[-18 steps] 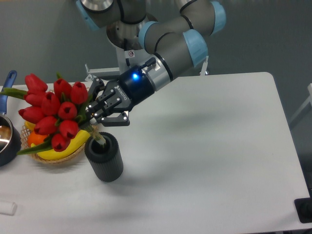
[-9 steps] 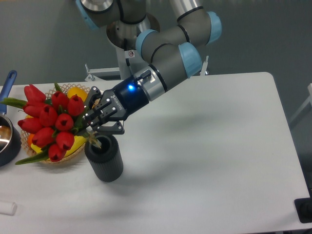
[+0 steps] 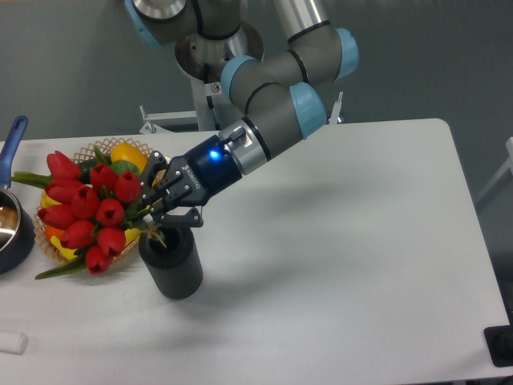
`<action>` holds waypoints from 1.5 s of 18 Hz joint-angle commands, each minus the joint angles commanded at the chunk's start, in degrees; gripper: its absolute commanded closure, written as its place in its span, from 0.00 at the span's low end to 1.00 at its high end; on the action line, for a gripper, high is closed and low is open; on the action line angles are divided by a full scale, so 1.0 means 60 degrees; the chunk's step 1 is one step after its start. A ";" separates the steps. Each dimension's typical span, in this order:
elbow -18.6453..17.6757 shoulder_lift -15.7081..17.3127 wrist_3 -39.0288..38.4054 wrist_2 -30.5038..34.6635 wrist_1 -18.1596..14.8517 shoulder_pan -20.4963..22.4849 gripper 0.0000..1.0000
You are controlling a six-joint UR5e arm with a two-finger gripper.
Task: Insert the flowers into the vase
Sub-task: 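Lower the tulip stems into the black vase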
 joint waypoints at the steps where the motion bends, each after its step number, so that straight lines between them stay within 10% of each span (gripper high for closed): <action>1: -0.0044 -0.0015 0.0087 0.0000 0.0000 0.0000 0.80; 27: -0.0674 -0.0542 0.0879 0.0117 -0.0015 0.0337 0.76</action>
